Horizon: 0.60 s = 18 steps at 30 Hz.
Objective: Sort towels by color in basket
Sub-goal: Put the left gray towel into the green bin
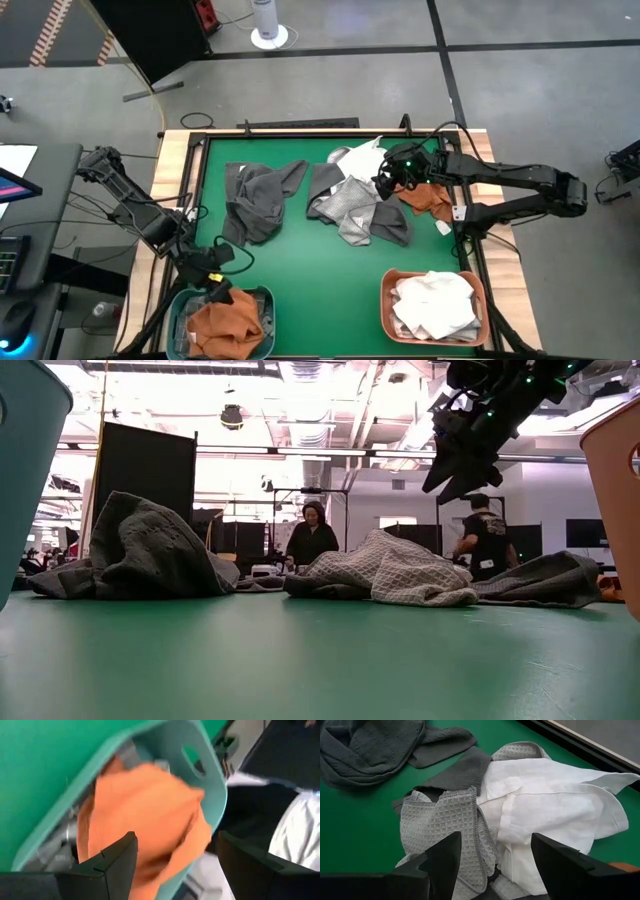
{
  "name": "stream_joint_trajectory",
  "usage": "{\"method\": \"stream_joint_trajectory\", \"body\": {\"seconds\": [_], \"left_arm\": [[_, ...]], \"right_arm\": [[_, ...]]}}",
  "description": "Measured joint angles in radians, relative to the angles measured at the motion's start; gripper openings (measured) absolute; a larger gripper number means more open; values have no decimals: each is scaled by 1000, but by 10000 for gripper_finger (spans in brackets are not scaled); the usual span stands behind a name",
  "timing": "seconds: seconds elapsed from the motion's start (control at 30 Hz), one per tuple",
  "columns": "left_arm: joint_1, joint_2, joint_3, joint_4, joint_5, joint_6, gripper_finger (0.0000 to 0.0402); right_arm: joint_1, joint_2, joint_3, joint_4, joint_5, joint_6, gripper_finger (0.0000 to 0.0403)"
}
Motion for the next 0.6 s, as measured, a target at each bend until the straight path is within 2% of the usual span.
{"method": "stream_joint_trajectory", "body": {"seconds": [0.07,0.23,0.3,0.6], "left_arm": [[0,0,0,0,-87,7,258],[0,5,0,2,-387,127,258],[5,5,0,4,-465,132,258],[27,5,0,-20,-501,146,258]], "right_arm": [[0,0,0,0,0,0,269],[0,0,0,-5,0,0,269],[0,0,0,-16,0,0,269],[0,0,0,-28,0,-8,269]]}}
